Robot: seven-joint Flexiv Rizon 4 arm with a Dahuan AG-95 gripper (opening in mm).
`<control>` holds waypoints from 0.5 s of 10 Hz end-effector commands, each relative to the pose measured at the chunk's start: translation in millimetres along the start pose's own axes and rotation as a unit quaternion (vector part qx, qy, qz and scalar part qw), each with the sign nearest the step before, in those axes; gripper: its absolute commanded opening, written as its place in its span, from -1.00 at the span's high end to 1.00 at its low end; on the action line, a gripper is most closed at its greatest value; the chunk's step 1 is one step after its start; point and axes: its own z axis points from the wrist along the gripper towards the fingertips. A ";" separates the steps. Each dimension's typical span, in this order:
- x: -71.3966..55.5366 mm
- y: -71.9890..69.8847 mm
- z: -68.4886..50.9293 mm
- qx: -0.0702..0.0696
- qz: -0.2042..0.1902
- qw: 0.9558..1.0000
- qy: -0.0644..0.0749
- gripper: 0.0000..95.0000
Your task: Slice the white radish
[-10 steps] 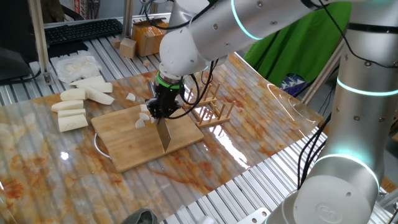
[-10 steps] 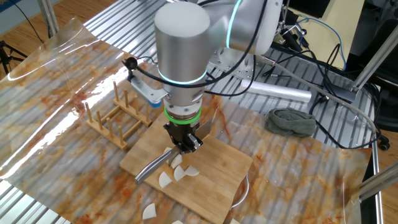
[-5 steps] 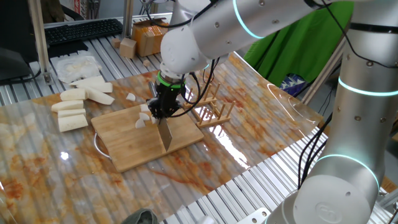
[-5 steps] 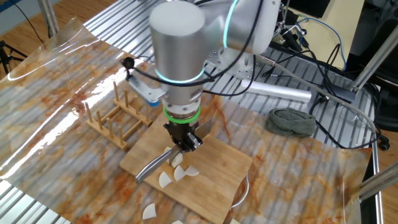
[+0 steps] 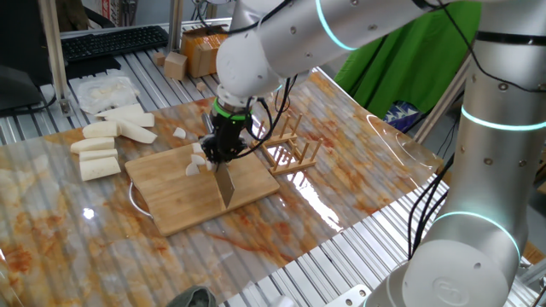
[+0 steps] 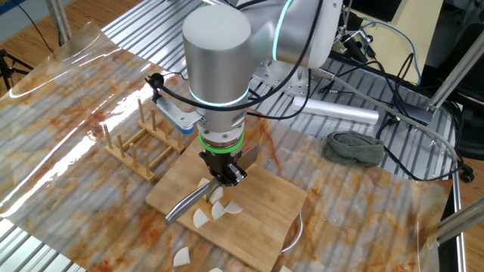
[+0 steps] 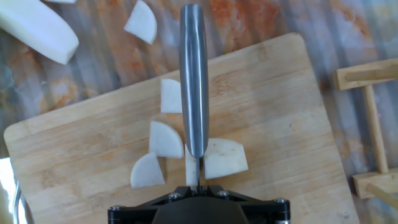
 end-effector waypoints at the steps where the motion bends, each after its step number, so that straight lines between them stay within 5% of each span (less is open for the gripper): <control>1: 3.6 2.0 -6.5 0.003 0.005 1.000 0.000 1.00; 5: 6.8 5.0 -25.7 0.005 0.015 1.000 0.009 1.00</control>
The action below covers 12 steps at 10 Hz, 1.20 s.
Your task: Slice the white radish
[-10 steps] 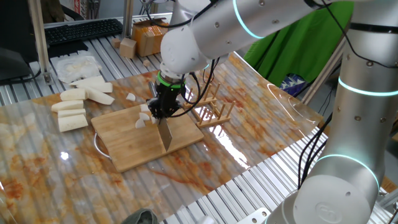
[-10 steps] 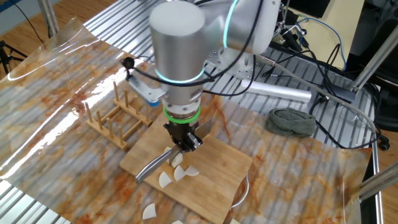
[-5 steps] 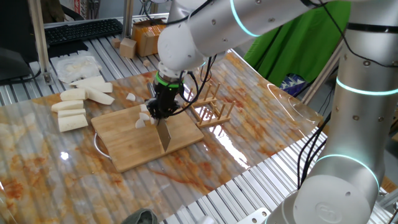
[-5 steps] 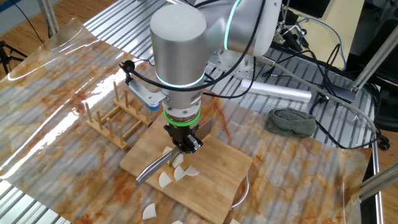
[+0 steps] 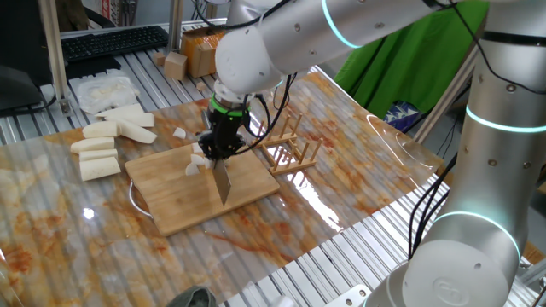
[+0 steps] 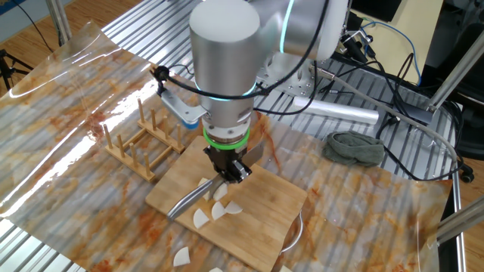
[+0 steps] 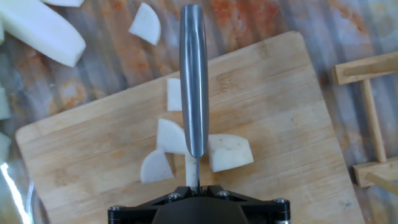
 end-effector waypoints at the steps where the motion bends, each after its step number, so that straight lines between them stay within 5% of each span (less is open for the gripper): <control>1: 1.4 -3.1 -6.5 0.001 0.000 1.000 0.002 1.00; 6: -1.1 -11.8 -25.1 0.004 -0.003 1.000 0.011 1.00; 12: -7.4 -19.1 -20.5 0.008 -0.018 1.000 0.009 1.00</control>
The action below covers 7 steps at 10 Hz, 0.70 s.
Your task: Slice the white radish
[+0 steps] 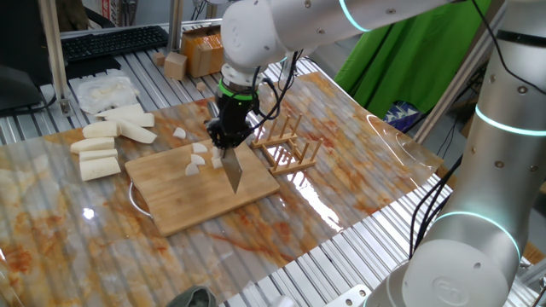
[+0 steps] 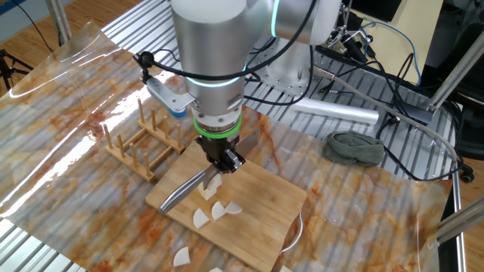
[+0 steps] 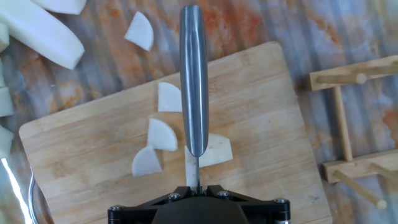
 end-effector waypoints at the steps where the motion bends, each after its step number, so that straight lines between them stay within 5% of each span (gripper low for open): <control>1: -1.9 -2.3 1.7 -0.001 -0.001 1.000 -0.001 1.00; 5: -0.4 -2.8 3.6 -0.001 -0.001 1.000 -0.002 1.00; 7: 1.1 -7.1 14.7 -0.002 -0.008 1.000 -0.004 1.00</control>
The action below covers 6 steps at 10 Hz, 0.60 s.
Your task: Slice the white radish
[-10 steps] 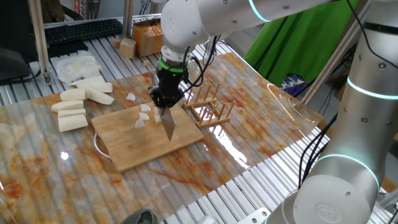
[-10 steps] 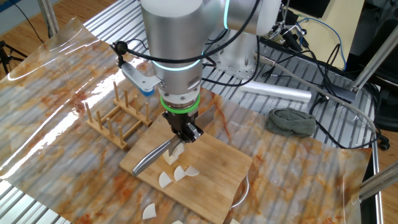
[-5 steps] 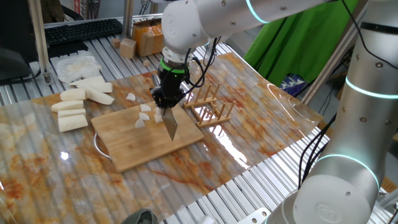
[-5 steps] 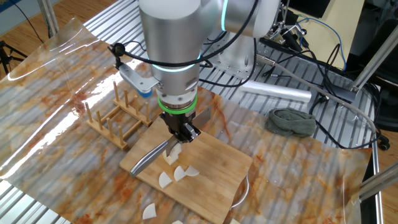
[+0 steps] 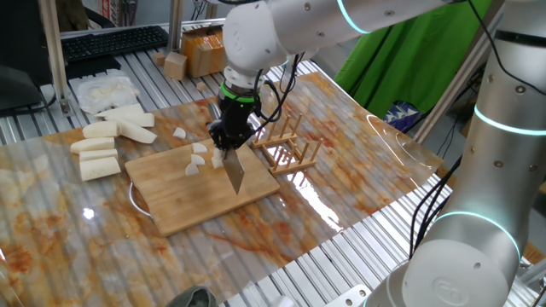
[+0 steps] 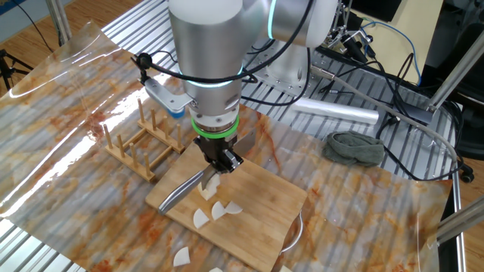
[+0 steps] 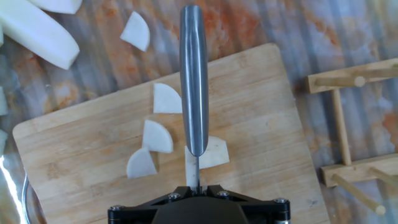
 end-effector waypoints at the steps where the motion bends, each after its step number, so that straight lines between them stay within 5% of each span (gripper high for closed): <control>1: 0.3 -2.6 15.2 -0.006 0.000 1.000 -0.005 1.00; 6: -0.3 1.2 26.4 -0.007 0.005 1.000 -0.008 1.00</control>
